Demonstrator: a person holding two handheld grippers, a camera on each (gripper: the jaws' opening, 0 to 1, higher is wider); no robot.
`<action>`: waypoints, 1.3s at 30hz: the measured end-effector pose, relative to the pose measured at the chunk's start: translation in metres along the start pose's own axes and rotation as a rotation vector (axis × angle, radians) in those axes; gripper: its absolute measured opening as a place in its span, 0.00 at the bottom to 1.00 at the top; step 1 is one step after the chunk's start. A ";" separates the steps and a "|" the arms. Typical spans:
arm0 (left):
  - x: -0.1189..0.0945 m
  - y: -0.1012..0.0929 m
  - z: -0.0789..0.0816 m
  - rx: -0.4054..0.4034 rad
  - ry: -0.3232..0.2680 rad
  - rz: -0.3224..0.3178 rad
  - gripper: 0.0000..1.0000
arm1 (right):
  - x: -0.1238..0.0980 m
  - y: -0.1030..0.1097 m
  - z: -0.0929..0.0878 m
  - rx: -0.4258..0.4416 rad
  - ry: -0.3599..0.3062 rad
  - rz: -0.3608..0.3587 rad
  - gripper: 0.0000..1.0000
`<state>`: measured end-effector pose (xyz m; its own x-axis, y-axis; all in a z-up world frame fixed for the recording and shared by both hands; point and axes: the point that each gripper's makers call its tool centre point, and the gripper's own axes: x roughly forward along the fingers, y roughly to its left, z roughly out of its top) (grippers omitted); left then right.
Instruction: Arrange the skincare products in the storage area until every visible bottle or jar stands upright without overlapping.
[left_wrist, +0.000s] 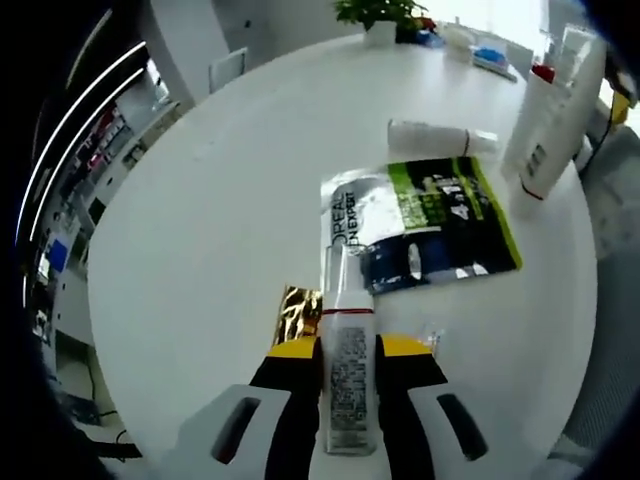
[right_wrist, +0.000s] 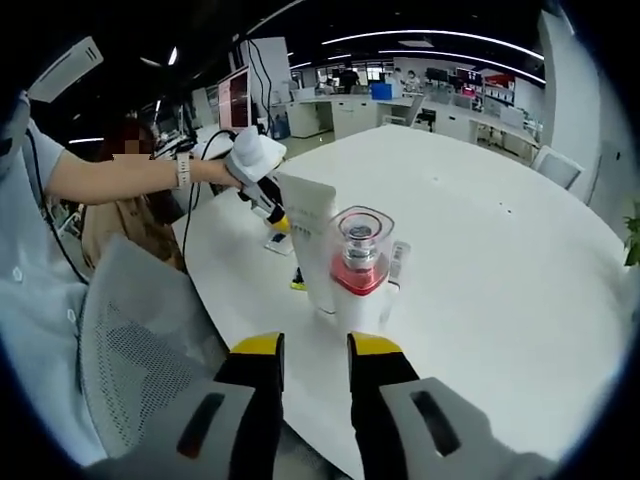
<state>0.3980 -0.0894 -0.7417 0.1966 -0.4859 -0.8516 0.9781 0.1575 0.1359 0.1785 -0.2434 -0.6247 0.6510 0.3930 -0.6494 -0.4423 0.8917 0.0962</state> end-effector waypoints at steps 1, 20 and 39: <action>0.000 0.000 0.000 0.002 0.000 0.003 0.16 | -0.001 0.000 0.000 0.002 -0.002 -0.001 0.25; -0.028 -0.019 0.015 -0.073 -0.135 0.036 0.16 | 0.012 0.025 -0.005 0.034 -0.038 0.052 0.24; -0.067 -0.066 0.019 -0.057 -0.217 0.025 0.16 | 0.033 0.051 0.012 0.057 -0.162 0.085 0.26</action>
<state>0.3214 -0.0837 -0.6838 0.2369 -0.6539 -0.7185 0.9685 0.2171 0.1217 0.1844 -0.1825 -0.6322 0.7054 0.4947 -0.5076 -0.4675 0.8630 0.1914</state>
